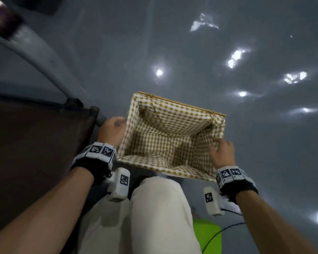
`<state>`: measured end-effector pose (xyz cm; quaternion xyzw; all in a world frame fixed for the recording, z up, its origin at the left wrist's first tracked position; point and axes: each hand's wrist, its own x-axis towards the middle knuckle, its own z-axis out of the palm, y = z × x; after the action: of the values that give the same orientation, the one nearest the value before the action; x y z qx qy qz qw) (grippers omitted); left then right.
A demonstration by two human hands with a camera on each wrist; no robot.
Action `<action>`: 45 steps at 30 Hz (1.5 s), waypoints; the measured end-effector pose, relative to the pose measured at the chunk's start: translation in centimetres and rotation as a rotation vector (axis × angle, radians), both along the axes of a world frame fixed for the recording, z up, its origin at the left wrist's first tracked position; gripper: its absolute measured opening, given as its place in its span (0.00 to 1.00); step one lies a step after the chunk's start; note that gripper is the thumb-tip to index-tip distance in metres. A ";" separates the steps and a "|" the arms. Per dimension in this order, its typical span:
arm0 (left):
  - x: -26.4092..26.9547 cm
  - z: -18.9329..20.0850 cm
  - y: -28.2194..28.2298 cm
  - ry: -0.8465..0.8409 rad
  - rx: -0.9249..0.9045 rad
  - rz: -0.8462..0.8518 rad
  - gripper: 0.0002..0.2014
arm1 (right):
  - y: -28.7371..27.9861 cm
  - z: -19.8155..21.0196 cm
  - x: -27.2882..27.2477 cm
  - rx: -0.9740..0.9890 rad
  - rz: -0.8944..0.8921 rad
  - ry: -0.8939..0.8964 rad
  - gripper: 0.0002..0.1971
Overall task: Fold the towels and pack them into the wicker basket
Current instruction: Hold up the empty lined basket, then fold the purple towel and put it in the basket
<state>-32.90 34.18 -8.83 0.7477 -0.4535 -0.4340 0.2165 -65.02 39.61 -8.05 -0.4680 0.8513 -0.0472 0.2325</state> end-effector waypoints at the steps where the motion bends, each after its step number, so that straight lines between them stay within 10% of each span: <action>1: 0.9 2.4 0.7 0.070 -0.028 0.016 0.13 | -0.2 2.4 1.6 0.010 0.093 -0.014 0.18; 4: 5.2 11.2 3.5 0.310 -0.161 0.200 0.12 | -0.9 10.3 8.1 0.037 0.430 -0.064 0.14; 13: 22.2 33.9 18.5 0.132 -0.161 0.526 0.09 | 1.7 31.9 32.0 0.058 1.083 -0.212 0.08; 23: 25.8 41.5 35.3 -0.096 -0.180 1.175 0.11 | 10.1 36.8 50.7 0.250 1.615 -0.543 0.09; 32: 24.6 30.7 49.2 -0.290 -0.131 1.440 0.11 | 21.9 26.7 56.7 0.375 1.999 -0.677 0.06; 41: 25.7 13.0 56.2 -0.667 0.309 1.123 0.31 | 31.6 9.7 61.5 0.544 2.049 -0.791 0.23; 45: 26.7 9.3 54.8 -0.872 0.269 1.031 0.18 | 31.9 4.8 62.4 0.561 2.021 -0.871 0.20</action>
<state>-6.17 89.01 0.43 0.9947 -0.0278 0.0126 0.0985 -2.65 71.54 -3.25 -0.8158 -0.0889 0.1956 0.5370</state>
